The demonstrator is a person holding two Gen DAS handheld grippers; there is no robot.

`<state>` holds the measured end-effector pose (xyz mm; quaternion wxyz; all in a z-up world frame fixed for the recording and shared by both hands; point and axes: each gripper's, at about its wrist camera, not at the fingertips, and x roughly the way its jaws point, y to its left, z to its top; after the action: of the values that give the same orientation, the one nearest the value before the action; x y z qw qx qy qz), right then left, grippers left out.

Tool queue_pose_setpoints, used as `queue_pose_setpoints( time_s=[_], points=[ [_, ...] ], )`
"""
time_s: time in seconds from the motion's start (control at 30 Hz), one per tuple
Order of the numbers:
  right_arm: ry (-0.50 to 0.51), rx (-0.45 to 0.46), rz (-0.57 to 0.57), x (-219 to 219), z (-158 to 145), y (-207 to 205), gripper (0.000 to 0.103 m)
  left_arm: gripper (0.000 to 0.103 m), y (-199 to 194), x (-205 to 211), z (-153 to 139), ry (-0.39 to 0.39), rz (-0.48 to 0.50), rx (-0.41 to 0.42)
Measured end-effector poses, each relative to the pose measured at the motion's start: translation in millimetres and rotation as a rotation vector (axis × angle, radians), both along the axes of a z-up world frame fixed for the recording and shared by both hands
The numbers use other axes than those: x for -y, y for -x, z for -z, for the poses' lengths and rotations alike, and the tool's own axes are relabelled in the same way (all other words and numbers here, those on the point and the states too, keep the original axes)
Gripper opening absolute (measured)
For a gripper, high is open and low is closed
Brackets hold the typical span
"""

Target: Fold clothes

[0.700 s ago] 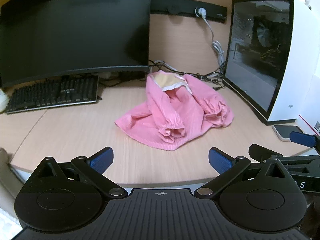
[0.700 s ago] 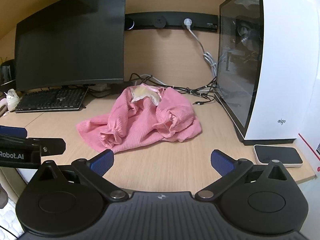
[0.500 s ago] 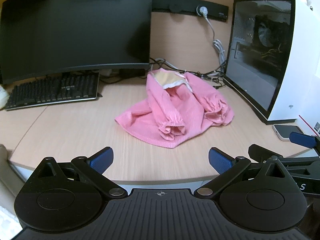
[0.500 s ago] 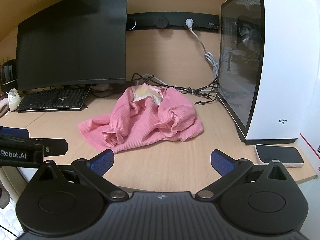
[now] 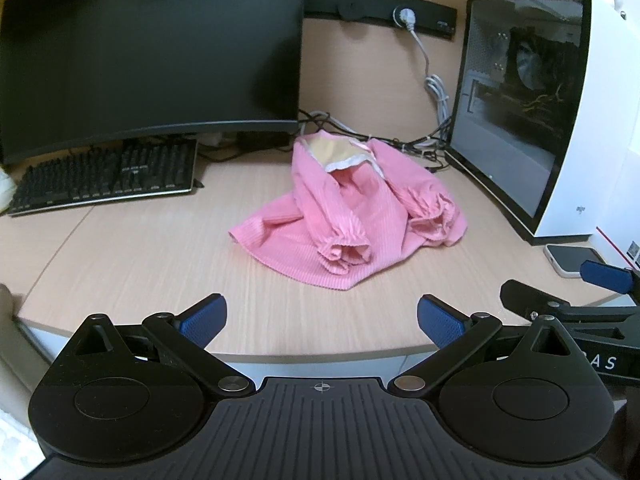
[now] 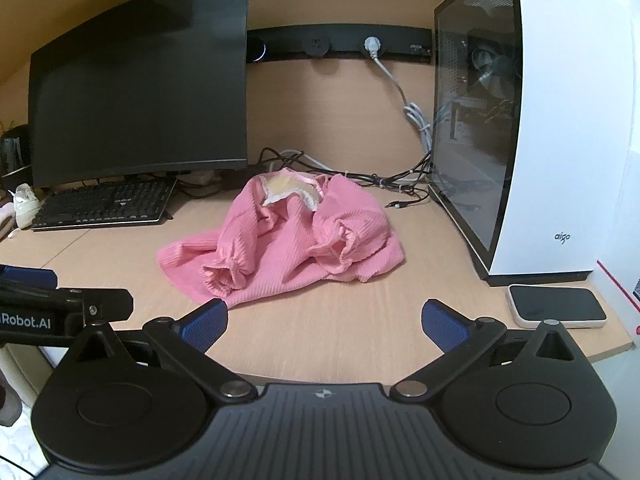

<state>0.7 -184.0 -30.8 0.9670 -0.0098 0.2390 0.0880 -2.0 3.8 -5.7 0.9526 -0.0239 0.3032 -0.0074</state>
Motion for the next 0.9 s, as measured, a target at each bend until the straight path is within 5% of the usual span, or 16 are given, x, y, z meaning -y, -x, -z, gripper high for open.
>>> queue_pose_setpoints(
  time_s=[0.9],
  points=[
    [-0.01,0.014,0.001,-2.9,-3.5,7.2,0.103,0.103,7.3,-8.8,1.0,0.004,-0.005,-0.009]
  ],
)
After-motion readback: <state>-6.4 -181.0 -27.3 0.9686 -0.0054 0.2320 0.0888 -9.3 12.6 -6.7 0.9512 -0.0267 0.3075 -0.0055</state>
